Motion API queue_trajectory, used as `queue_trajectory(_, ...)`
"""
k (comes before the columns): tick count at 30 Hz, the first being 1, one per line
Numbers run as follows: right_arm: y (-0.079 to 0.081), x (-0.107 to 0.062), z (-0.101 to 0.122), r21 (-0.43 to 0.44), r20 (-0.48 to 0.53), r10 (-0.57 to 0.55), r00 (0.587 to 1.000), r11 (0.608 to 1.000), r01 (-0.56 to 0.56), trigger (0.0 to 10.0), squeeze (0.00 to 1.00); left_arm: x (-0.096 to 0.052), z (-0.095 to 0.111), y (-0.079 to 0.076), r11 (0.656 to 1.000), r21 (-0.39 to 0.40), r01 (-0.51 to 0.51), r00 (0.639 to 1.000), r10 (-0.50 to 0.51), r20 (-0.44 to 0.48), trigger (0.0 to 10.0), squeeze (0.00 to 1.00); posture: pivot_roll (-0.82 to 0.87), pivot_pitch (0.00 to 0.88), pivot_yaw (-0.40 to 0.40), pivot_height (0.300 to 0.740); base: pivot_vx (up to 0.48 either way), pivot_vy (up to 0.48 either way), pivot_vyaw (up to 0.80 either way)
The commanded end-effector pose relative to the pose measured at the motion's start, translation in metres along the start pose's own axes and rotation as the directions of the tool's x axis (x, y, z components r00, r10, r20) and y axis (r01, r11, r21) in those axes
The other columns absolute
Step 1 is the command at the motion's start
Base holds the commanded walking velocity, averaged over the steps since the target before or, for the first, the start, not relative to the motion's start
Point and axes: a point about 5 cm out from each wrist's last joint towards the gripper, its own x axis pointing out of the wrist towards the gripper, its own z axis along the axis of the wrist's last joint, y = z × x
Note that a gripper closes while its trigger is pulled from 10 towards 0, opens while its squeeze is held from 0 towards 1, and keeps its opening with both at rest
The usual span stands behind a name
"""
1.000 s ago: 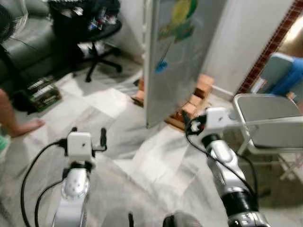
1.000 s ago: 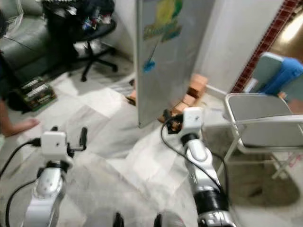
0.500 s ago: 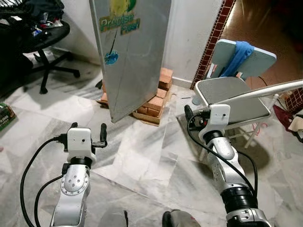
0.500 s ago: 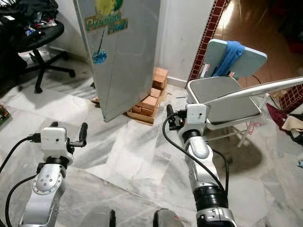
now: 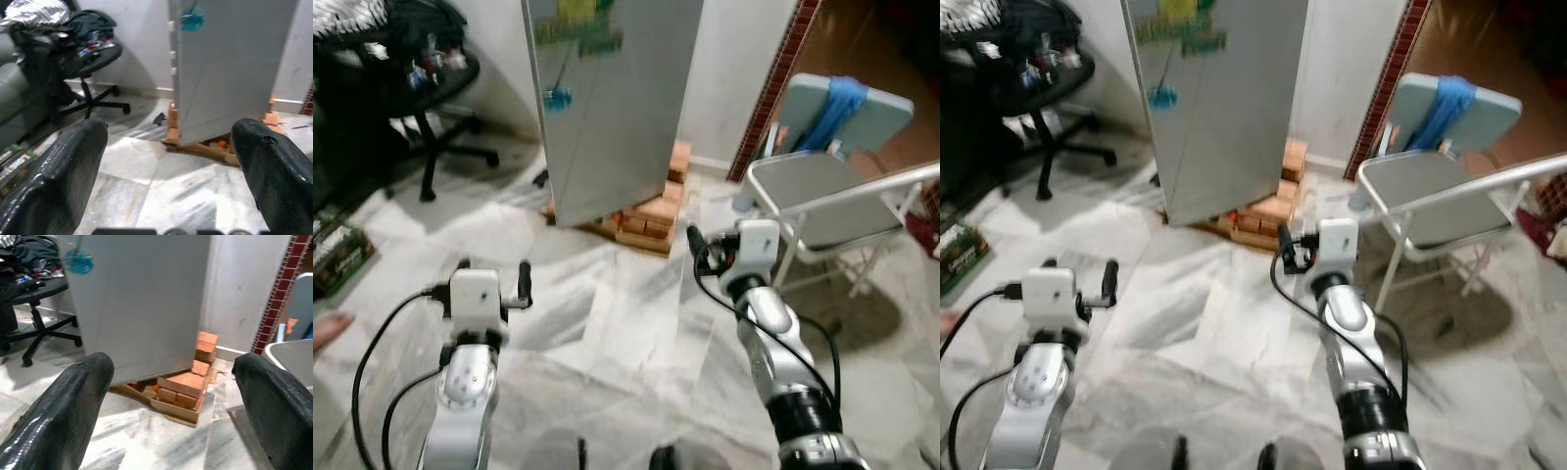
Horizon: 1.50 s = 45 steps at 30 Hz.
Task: Restocking fridge
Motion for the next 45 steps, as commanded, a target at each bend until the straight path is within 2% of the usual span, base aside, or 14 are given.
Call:
queue_trajectory(1, 0.010, 0.002, 0.004, 0.006, 0.015, 0.026, 1.000, 1.000, -0.026, 10.0, 0.00, -0.002, -0.002, 0.010, 0.999, 0.023, -0.022, 1.000, 0.022, -0.009, 10.0, 0.00, 0.13, 0.077, -0.014, 0.740, 0.000, 0.480, 0.00)
queue_trajectory(10, 0.008, 0.003, 0.003, 0.005, 0.013, 0.024, 1.000, 1.000, -0.024, 10.0, 0.00, -0.001, -0.001, 0.011, 1.000, 0.016, -0.025, 1.000, 0.024, 0.005, 10.0, 0.00, 0.13, 0.073, -0.016, 0.740, 0.000, 0.480, 0.00)
queue_trajectory(18, 0.008, 0.003, 0.003, 0.002, 0.010, 0.025, 1.000, 1.000, -0.025, 10.0, 0.00, 0.000, 0.001, 0.013, 1.000, 0.015, -0.012, 1.000, 0.012, 0.026, 10.0, 0.00, 0.13, 0.071, -0.018, 0.740, 0.000, 0.455, -0.66)
queue_trajectory(33, 0.008, 0.001, 0.003, 0.004, 0.014, 0.021, 1.000, 1.000, -0.021, 10.0, 0.00, -0.002, -0.004, 0.010, 1.000, 0.001, 0.004, 1.000, -0.004, 0.005, 10.0, 0.00, 0.12, 0.063, -0.009, 0.740, 0.291, 0.375, -0.80)
queue_trajectory(40, 0.010, 0.004, 0.010, -0.001, 0.036, 0.032, 0.999, 0.999, -0.032, 10.0, 0.00, 0.001, -0.001, 0.009, 0.999, 0.029, 0.014, 1.000, -0.015, 0.014, 10.0, 0.00, 0.12, 0.072, -0.011, 0.740, 0.465, 0.000, -0.80)
queue_trajectory(45, 0.009, 0.007, 0.013, -0.001, 0.044, 0.029, 0.999, 1.000, -0.029, 10.0, 0.00, 0.006, 0.005, 0.015, 0.999, 0.035, 0.012, 1.000, -0.013, 0.029, 10.0, 0.00, 0.14, 0.090, -0.016, 0.740, 0.480, 0.000, -0.80)
